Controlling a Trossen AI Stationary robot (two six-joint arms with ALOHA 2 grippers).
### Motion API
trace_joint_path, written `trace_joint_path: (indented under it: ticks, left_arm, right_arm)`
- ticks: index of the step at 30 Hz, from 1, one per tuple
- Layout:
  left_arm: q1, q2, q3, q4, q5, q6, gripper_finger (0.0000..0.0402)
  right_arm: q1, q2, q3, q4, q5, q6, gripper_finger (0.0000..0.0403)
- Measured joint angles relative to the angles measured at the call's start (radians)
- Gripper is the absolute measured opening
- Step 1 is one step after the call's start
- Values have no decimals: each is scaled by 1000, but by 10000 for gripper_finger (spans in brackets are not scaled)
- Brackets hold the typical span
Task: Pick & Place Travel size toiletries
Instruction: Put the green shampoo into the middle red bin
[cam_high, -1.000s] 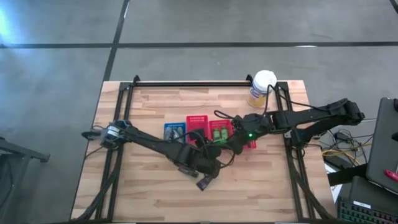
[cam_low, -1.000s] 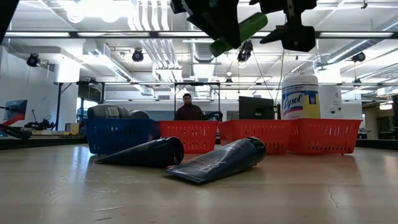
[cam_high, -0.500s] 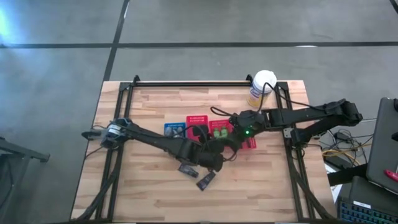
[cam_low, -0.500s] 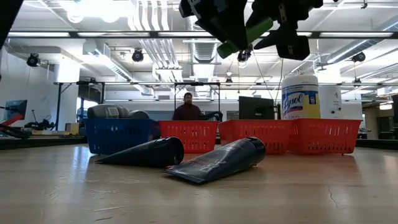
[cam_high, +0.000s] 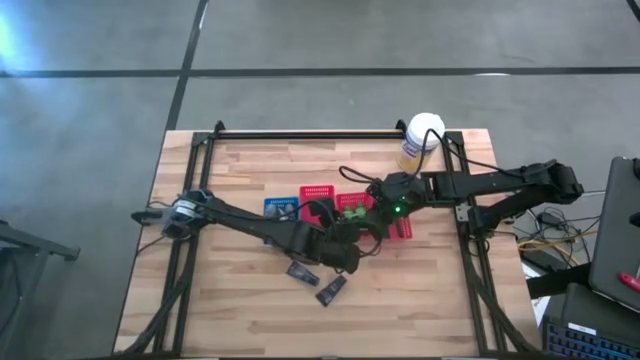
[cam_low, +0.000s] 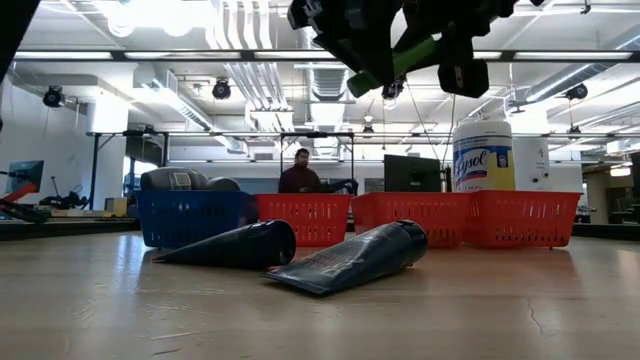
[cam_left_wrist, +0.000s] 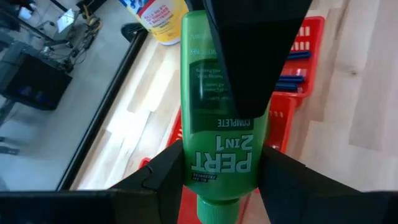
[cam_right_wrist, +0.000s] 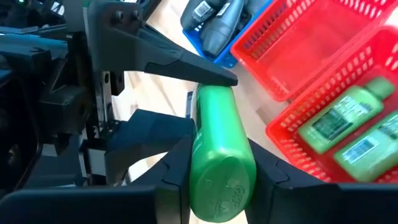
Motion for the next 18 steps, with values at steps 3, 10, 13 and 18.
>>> trace_joint_path:
  ticks: [3, 10, 13, 18]
  left_arm:
    - [0, 1, 0, -34, -3, -47, 202]
    - [-4, -4, -2, -239, 19, -274, 281]
    - [-12, -17, -9, -425, -7, -440, 295]
    - [-74, -101, -77, -580, -31, -713, 297]
  right_arm:
    - [-6, 0, -8, -21, 54, -35, 95]
    - [-34, -2, -23, -56, 202, -93, 101]
    - [-35, 18, -28, -132, 324, -155, 96]
    - [-14, 85, -30, -185, 498, -164, 99]
